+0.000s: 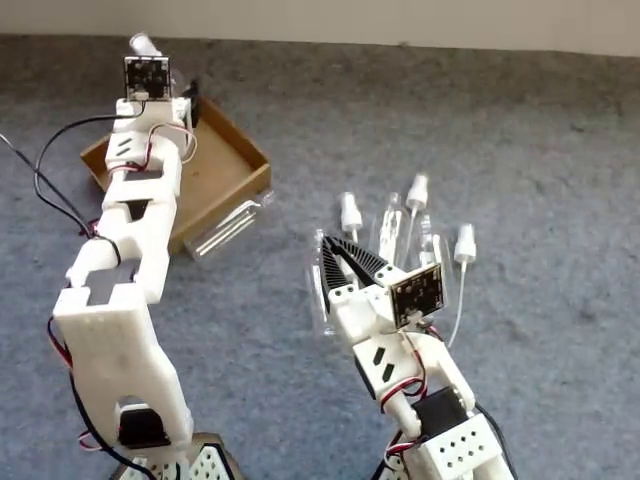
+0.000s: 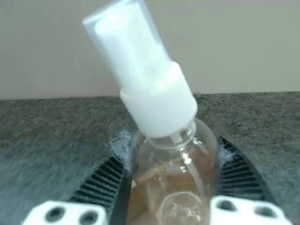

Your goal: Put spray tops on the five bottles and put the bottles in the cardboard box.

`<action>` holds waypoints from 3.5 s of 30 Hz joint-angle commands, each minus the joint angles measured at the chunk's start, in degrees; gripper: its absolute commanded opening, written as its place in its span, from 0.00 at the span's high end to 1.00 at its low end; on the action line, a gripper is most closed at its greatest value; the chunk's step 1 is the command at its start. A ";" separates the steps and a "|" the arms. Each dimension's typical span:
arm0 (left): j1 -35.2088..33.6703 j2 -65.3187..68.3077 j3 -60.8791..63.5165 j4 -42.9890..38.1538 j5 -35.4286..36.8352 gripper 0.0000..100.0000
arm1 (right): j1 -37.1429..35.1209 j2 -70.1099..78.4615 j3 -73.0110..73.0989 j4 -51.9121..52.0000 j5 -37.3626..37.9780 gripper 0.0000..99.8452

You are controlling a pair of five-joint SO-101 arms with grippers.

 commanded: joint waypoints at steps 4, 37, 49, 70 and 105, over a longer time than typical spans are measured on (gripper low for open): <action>-0.40 3.56 -7.87 -1.32 -0.18 0.90 | 0.75 -0.22 7.43 0.31 0.70 0.99; -0.48 13.05 -16.22 -0.88 -0.18 0.89 | 0.75 -0.57 7.43 2.59 0.79 0.99; -0.66 13.05 -16.22 2.64 -0.18 0.78 | 0.75 -0.57 7.43 2.59 0.79 0.99; -0.31 4.26 -10.86 9.05 -0.18 0.71 | 0.75 -0.40 7.16 2.59 0.79 0.99; 11.03 -56.31 12.70 79.03 -20.75 0.71 | 7.08 -0.66 7.16 2.59 0.79 0.99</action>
